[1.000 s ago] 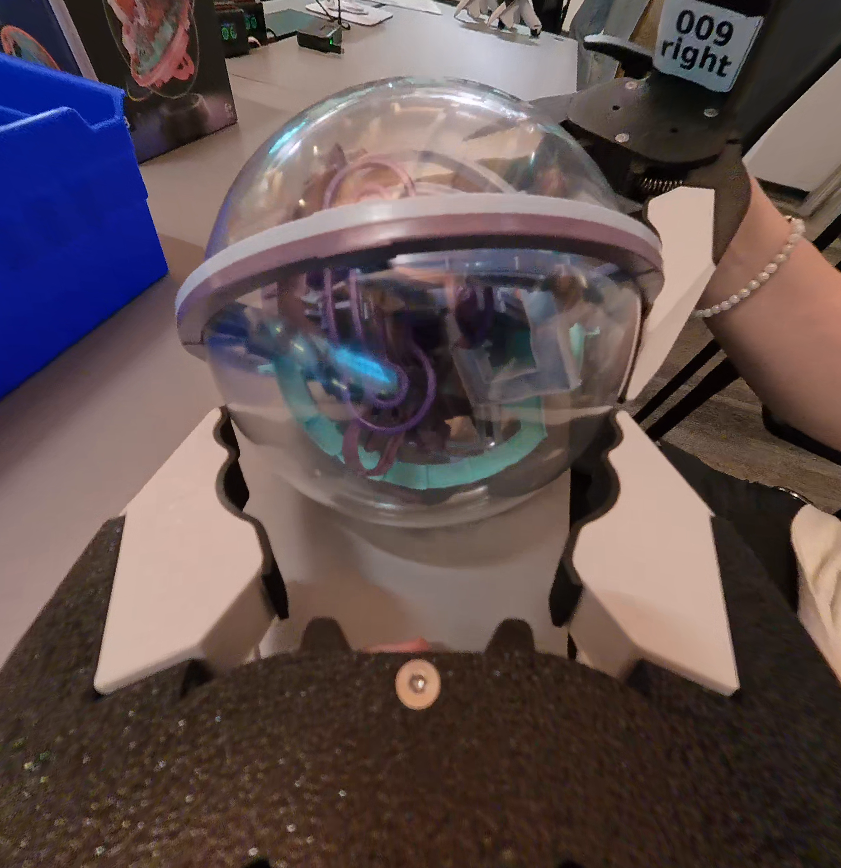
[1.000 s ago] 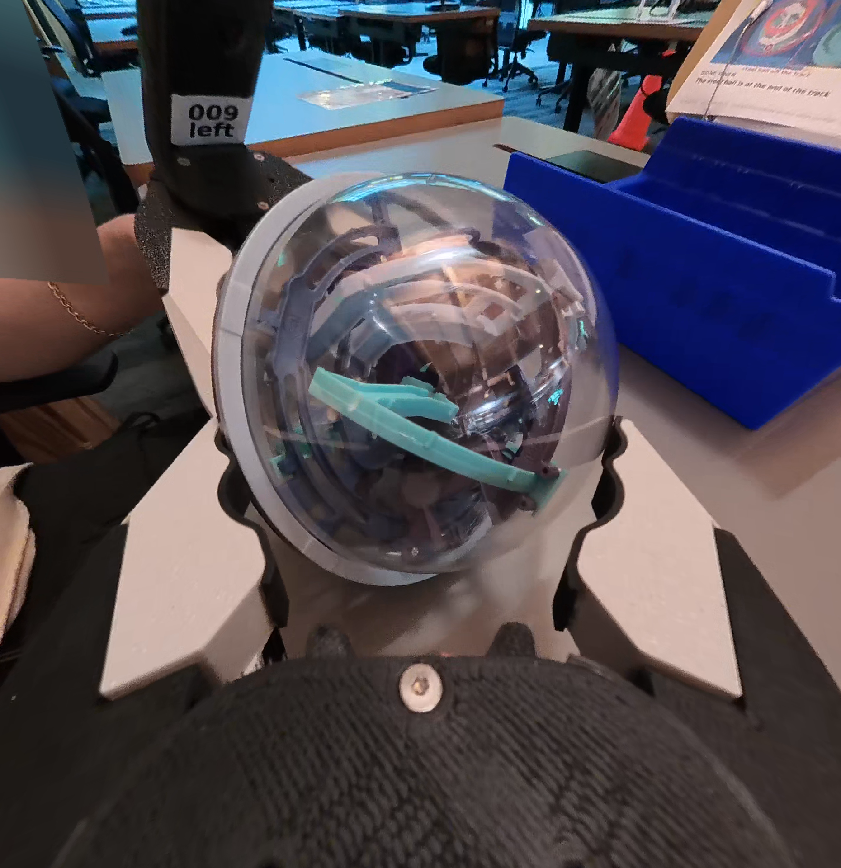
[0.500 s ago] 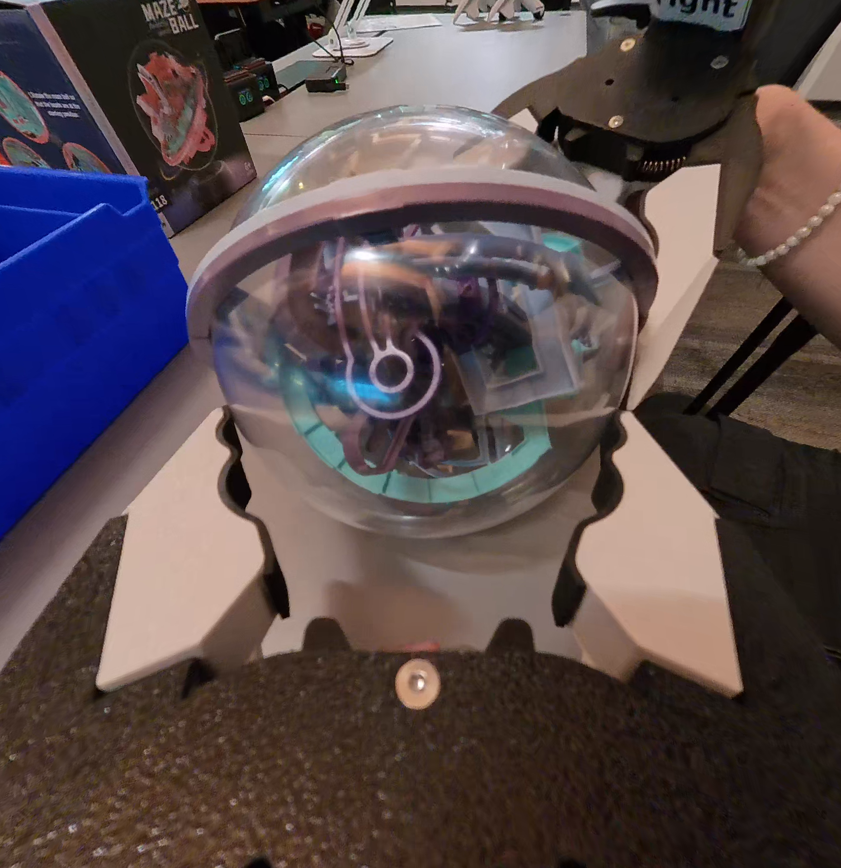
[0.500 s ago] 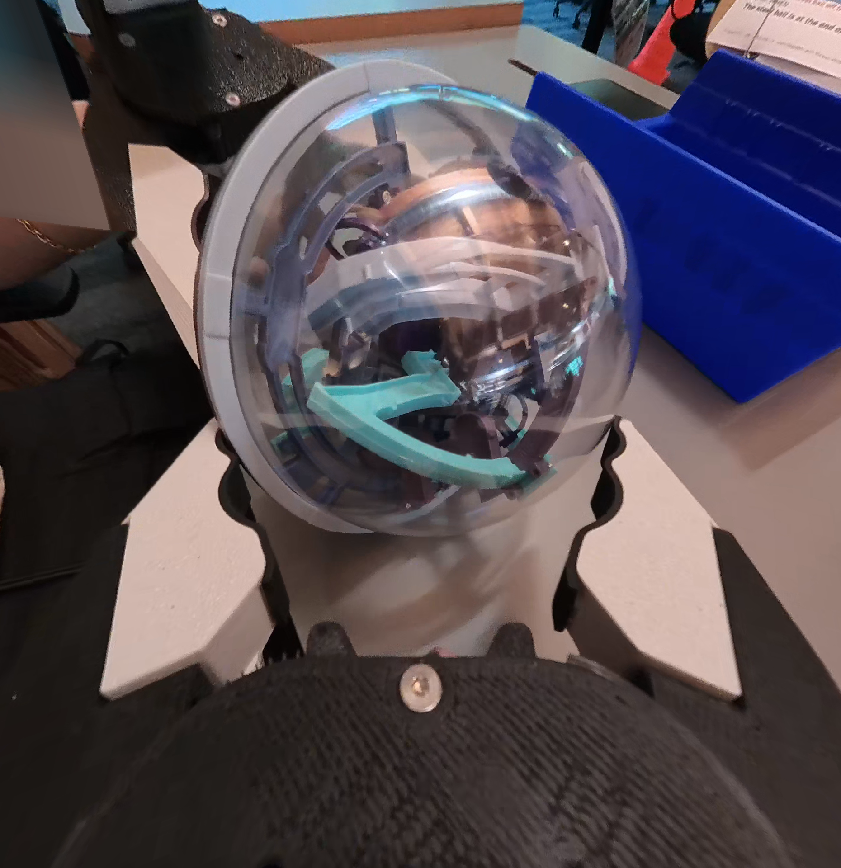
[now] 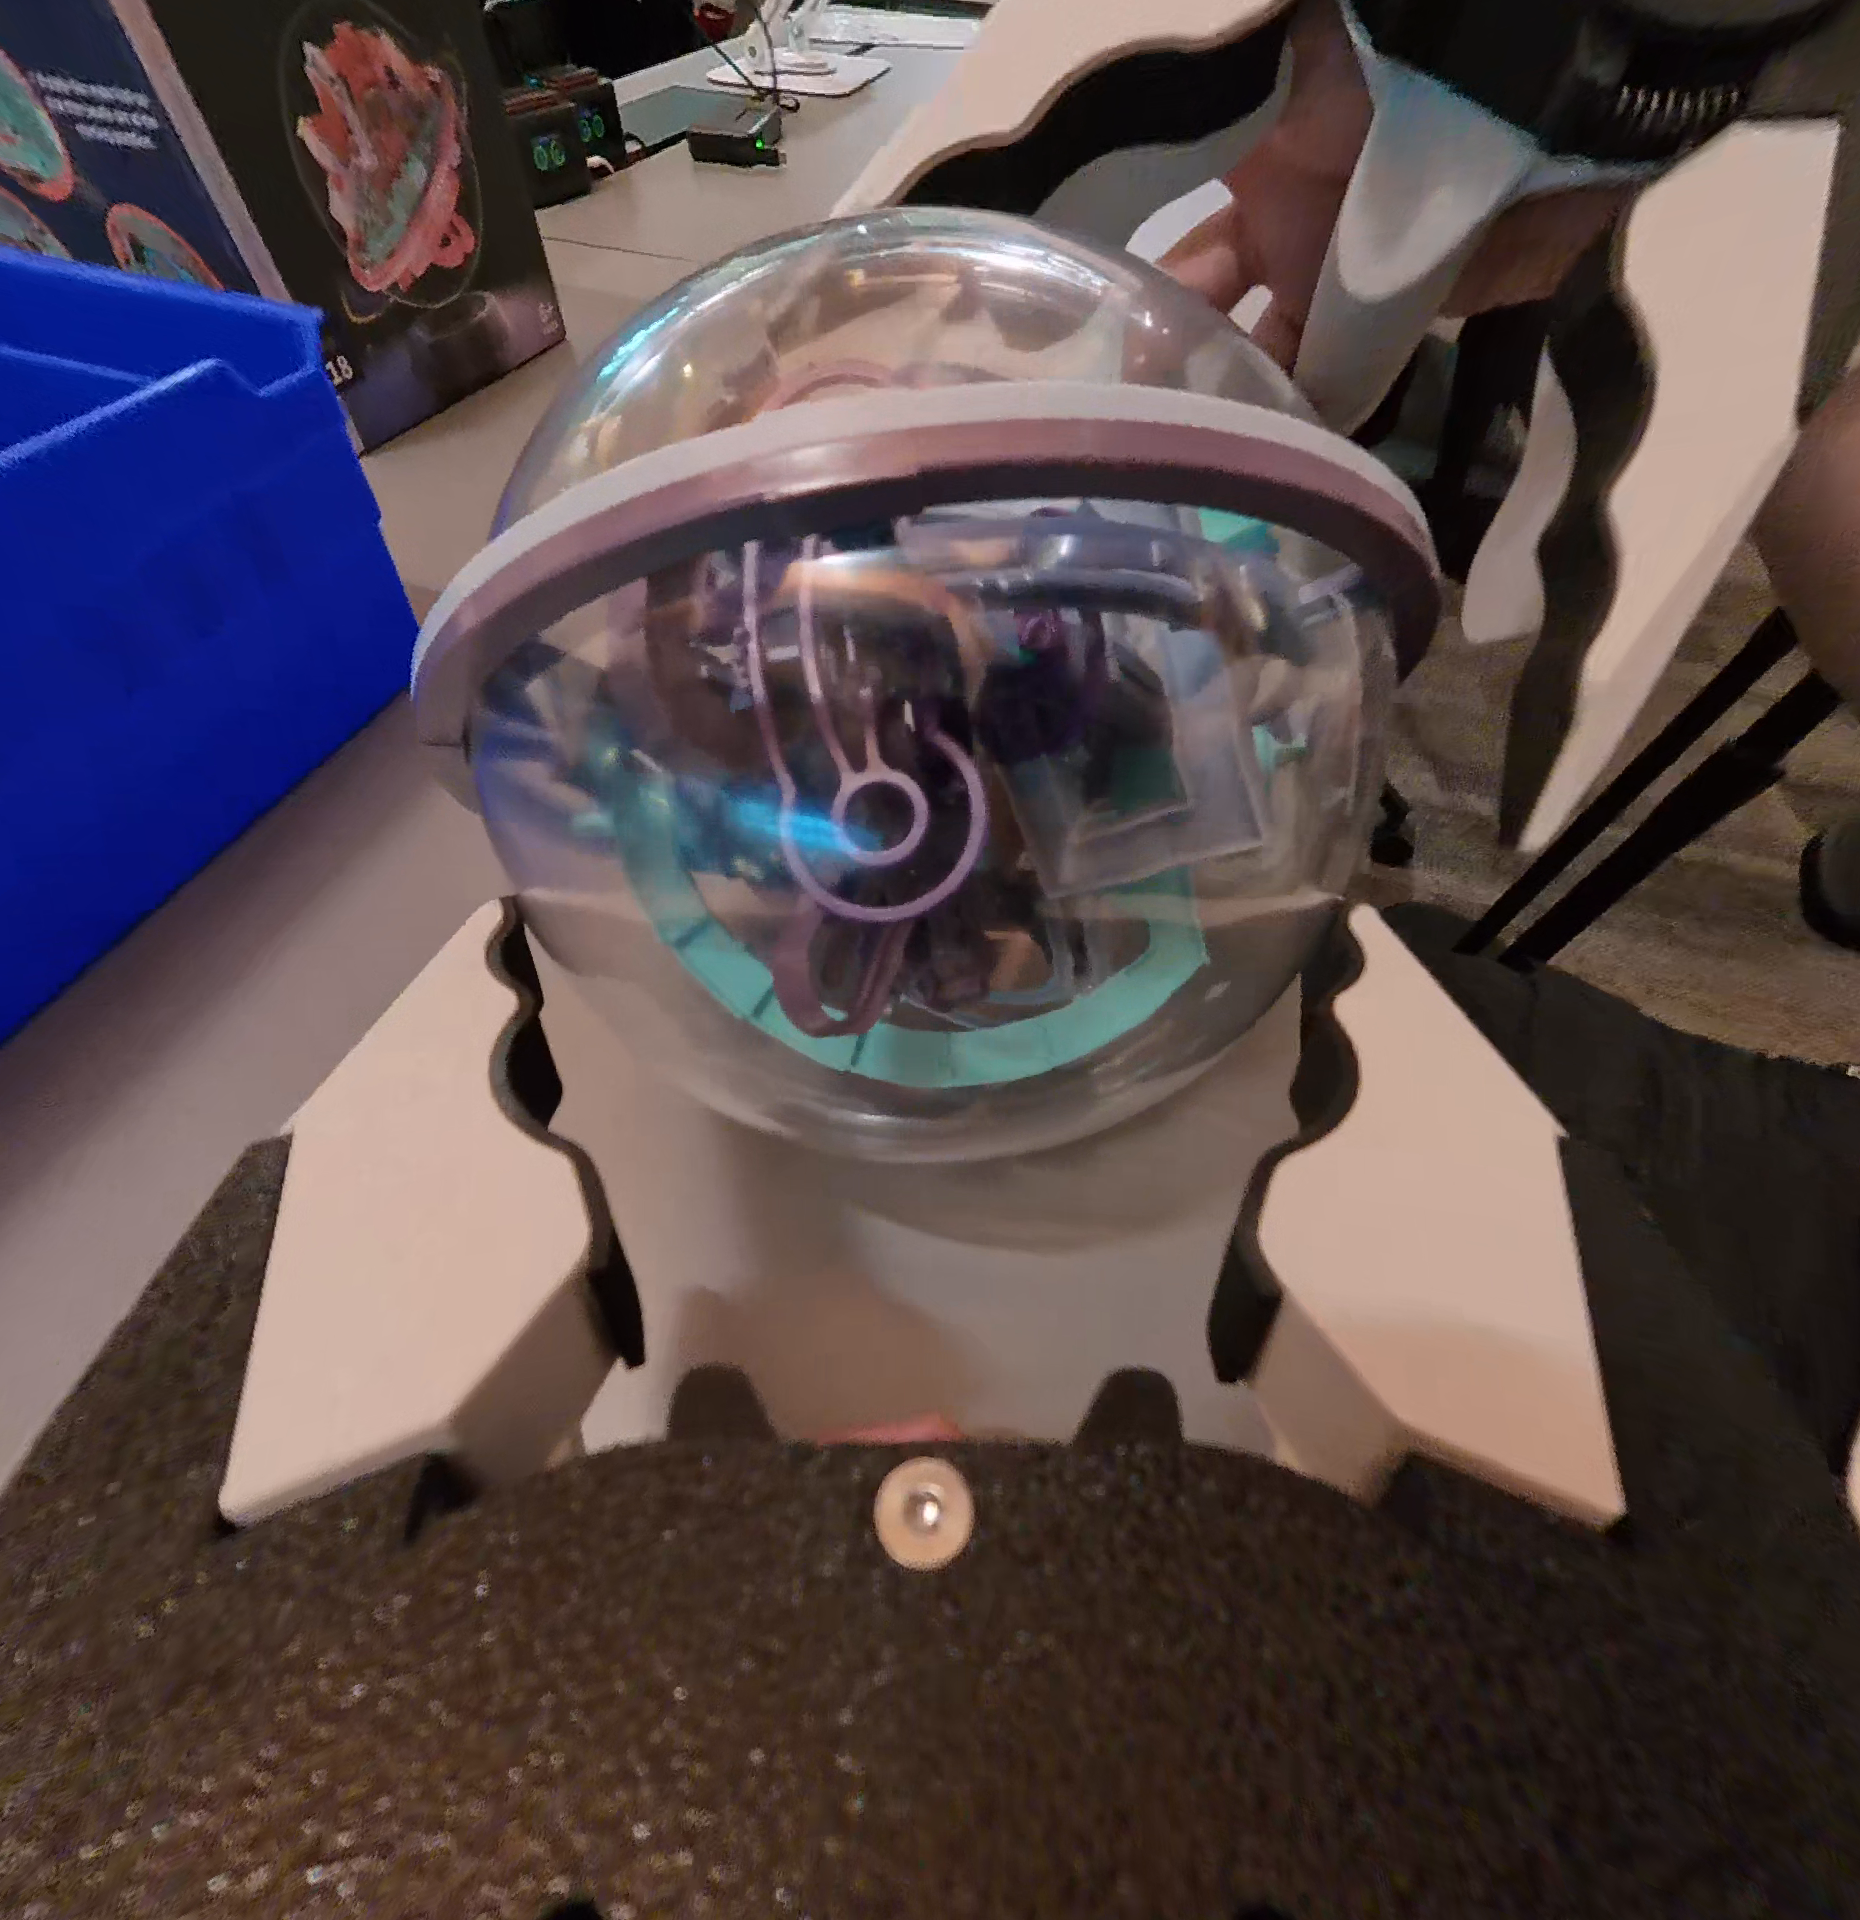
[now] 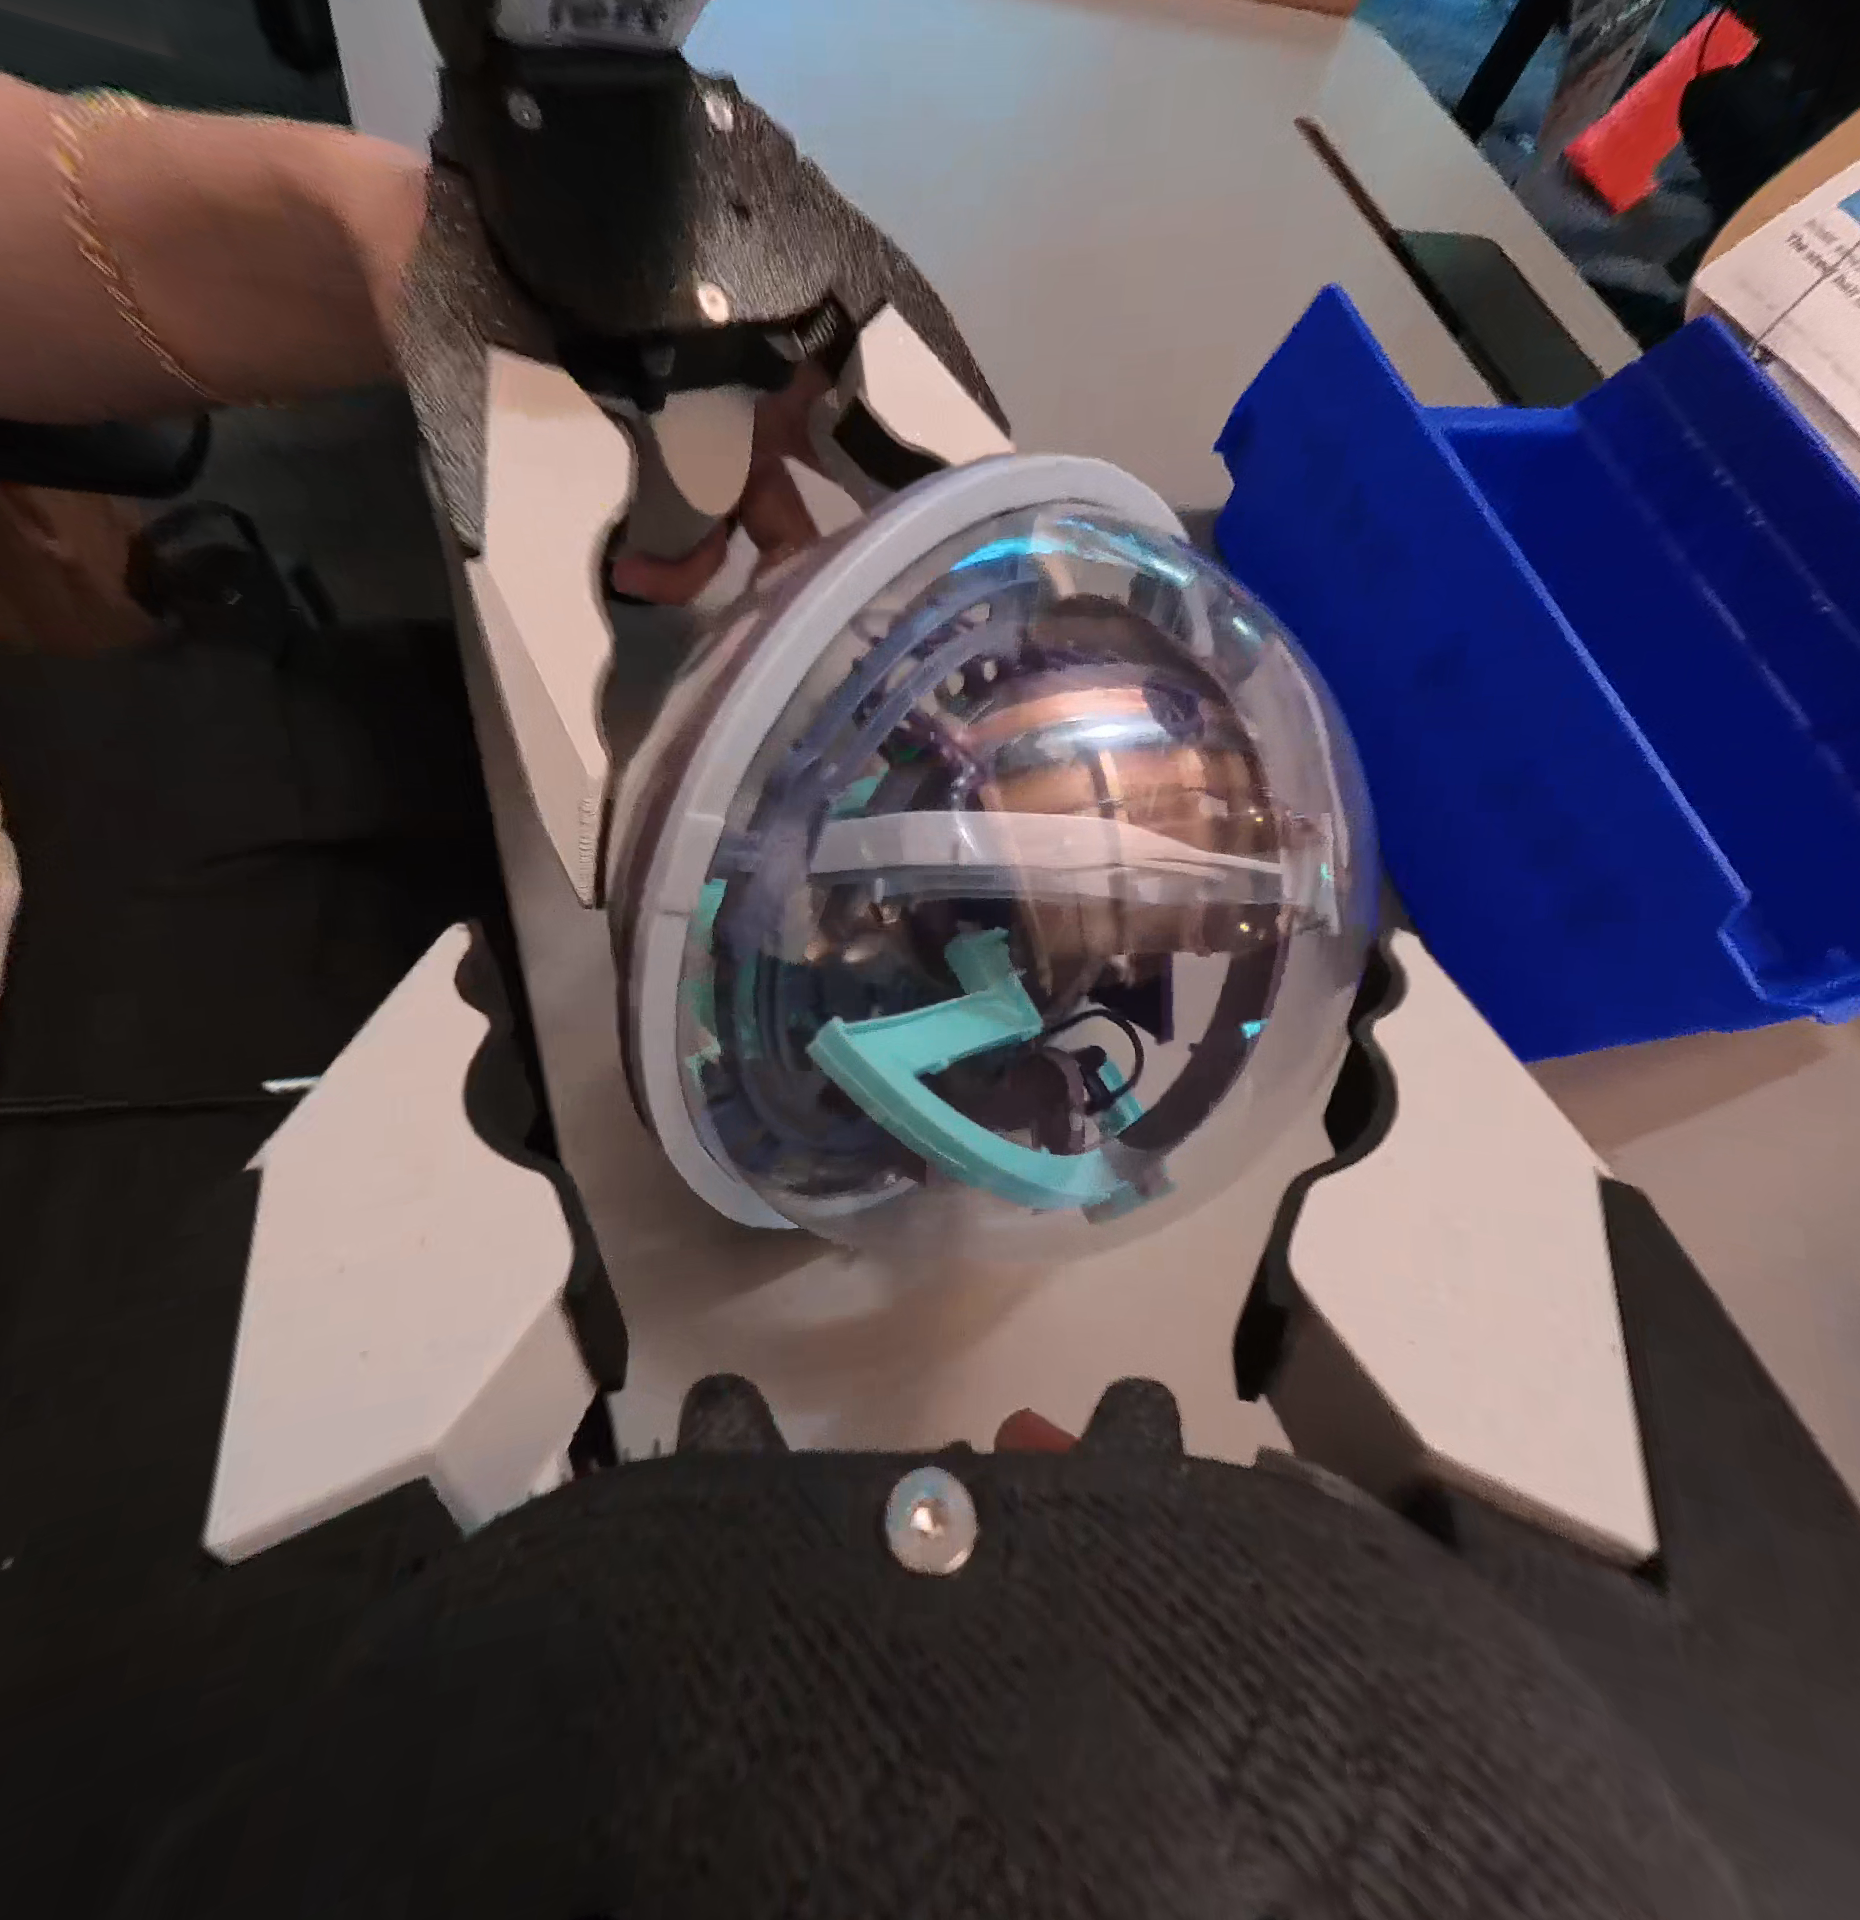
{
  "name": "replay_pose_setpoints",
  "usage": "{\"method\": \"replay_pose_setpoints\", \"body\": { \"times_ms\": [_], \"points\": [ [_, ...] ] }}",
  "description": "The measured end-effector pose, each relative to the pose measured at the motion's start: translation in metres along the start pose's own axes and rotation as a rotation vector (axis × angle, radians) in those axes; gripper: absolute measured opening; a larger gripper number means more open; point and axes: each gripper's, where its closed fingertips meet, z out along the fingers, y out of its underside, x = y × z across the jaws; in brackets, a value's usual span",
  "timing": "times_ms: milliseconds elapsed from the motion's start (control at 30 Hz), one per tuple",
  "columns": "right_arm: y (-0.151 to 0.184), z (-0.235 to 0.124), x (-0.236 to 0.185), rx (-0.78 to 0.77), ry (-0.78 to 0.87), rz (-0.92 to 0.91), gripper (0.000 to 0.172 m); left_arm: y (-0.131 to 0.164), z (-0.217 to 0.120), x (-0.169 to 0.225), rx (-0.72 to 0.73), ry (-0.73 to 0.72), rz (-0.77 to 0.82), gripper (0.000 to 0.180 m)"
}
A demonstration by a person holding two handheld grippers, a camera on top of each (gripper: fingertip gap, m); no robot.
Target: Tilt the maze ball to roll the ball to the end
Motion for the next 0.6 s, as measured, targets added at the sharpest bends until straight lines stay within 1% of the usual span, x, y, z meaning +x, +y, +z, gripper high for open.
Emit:
{"method": "replay_pose_setpoints", "body": {
  "times_ms": [67,133,267,467,600],
  "points": [
    [0.010,0.007,0.008,-0.072,0.040,-0.036,0.152,-0.002,0.002,-0.002,0.016,-0.003,-0.069,0.140],
    [0.013,0.010,0.015,-0.089,0.070,-0.034,0.147,-0.001,0.004,-0.001,0.021,0.004,-0.134,0.141],
    [0.012,0.009,0.016,-0.038,0.088,0.008,0.146,0.001,0.008,-0.001,0.038,0.030,-0.194,0.143],
    [0.013,0.002,0.017,0.070,0.176,0.068,0.146,0.005,0.013,0.005,0.045,0.108,-0.305,0.142],
    [0.016,-0.006,0.015,0.121,0.225,0.131,0.144,0.001,0.016,0.010,0.074,0.133,-0.301,0.141]
  ]
}}
